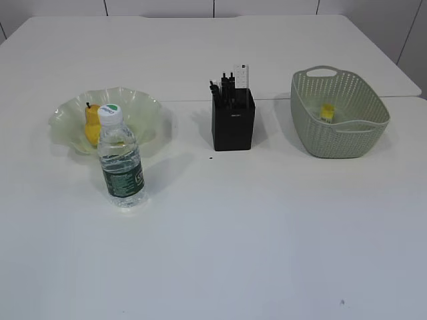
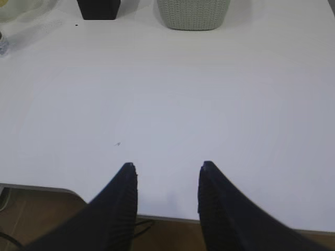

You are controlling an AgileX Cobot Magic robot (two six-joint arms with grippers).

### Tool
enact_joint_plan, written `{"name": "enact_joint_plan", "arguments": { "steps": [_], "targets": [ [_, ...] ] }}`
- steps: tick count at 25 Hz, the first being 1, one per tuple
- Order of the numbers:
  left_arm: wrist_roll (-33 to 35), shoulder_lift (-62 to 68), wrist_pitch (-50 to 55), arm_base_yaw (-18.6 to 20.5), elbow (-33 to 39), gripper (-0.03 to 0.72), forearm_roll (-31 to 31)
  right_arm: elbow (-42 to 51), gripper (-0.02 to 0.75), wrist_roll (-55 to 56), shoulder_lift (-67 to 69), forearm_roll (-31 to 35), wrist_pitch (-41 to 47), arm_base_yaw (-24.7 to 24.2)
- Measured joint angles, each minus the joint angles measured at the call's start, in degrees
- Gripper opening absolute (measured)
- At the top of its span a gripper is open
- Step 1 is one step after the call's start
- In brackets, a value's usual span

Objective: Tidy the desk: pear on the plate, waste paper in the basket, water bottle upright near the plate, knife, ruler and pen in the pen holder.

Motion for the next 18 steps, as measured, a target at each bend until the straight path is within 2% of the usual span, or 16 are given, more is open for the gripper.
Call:
{"name": "enact_joint_plan", "arguments": {
  "steps": [5, 13, 18],
  "targets": [
    [0.0, 0.0, -3.9, 0.0, 1.3, 0.424, 0.1, 0.0, 0.293, 0.0, 0.0, -5.2, 0.1, 0.0],
    [0.0, 0.0, -7.3, 0.0, 2.7, 0.424, -1.1, 0.8, 0.293, 0.0, 0.0, -6.1, -0.2, 0.0],
    [0.0, 0.0, -8.7, 0.0, 3.4, 0.471, -2.4, 1.1, 0.293, 0.0, 0.0, -6.7, -1.1, 0.0]
  ]
}}
